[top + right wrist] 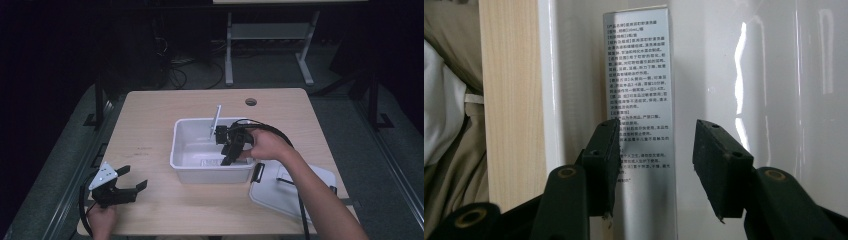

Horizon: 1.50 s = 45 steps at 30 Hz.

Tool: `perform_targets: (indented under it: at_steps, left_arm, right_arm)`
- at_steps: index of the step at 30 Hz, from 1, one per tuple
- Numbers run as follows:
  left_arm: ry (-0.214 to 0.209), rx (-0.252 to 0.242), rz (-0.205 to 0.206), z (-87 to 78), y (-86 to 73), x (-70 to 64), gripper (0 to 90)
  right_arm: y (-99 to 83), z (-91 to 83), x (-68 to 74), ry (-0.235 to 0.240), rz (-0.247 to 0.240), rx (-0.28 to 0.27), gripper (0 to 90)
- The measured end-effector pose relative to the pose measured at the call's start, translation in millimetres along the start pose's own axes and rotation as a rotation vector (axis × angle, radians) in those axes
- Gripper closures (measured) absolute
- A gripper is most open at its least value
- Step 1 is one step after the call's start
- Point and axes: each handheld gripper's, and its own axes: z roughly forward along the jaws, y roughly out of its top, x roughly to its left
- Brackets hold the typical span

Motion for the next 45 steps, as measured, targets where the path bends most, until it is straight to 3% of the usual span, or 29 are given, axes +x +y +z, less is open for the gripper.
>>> perform_targets:
  at_steps: [29, 45]
  left_arm:
    - [0.001, 0.001, 0.006, 0.9, 0.8, -0.8, 13.6]
    - [0.003, 0.006, 0.012, 2.2, 1.4, -1.4, 13.7]
  right_arm:
    - [-24.5, -48.3, 10.7, -0.078, 0.044, -0.053, 53.1]
    - [-44.5, -62.0, 18.2, -0.107, 0.075, -0.052, 51.6]
